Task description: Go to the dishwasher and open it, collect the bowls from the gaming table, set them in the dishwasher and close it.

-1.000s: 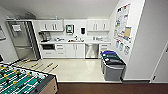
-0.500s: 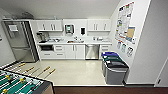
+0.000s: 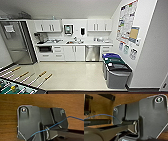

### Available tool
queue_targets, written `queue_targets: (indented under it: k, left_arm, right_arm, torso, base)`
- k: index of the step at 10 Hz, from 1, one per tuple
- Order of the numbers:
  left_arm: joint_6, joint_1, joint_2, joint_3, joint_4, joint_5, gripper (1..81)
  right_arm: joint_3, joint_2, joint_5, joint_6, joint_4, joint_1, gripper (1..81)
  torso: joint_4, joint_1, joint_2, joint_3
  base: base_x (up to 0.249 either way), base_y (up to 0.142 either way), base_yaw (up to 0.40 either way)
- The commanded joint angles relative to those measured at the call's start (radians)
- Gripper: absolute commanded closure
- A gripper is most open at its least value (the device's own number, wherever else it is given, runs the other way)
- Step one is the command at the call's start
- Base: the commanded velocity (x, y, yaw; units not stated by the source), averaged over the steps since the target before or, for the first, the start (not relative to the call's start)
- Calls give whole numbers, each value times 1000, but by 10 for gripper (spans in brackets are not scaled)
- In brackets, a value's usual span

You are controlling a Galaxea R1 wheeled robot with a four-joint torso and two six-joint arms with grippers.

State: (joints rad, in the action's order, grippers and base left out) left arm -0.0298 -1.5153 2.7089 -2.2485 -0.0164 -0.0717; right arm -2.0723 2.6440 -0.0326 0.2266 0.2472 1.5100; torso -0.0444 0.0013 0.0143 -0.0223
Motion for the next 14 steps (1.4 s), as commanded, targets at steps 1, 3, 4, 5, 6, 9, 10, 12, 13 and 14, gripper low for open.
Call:
queue_targets:
  k: [1,3,4,5,6,9,10,12,13,14]
  left_arm:
    - [2,50,-23,9,-4,47,10]
    - [2,49,-24,9,-2,47,10]
    - [2,48,-24,9,-2,46,10]
    - [2,48,-26,7,-2,41,10]
    - [2,49,-24,9,-2,41,10]
    - [2,48,-26,7,-4,41,10]
    - [2,48,-24,7,-4,39,10]
    - [2,48,-24,6,-5,39,10]
    - [2,48,-26,4,-5,39,10]
    - [2,48,-26,4,-7,36,10]
  right_arm:
    - [17,-26,-61,-1,7,-55,10]
    - [17,-26,-61,0,9,-56,10]
    - [17,-25,-61,0,10,-58,10]
    - [17,-26,-62,0,12,-58,10]
    - [17,-25,-63,0,10,-56,10]
    - [17,-25,-61,2,4,-56,10]
    - [14,-25,-61,2,3,-55,10]
    - [12,-26,-59,2,3,-52,10]
    - [12,-25,-52,4,3,-50,10]
    - [15,-26,-47,4,3,-50,10]
  torso:
    - [0,0,0,0]
    - [0,1,0,0]
    - [0,0,0,0]
    - [0,1,0,0]
    - [0,0,0,0]
    - [0,1,0,0]
    - [0,1,0,0]
    - [0,1,0,0]
    - [0,0,0,0]
    - [0,0,0,0]
  base:
    - [261,0,0]
    - [262,0,0]
    - [262,0,0]
    - [262,0,0]
    - [262,0,0]
    - [262,0,0]
    - [262,0,0]
    - [262,0,0]
    - [262,0,0]
    - [262,0,0]
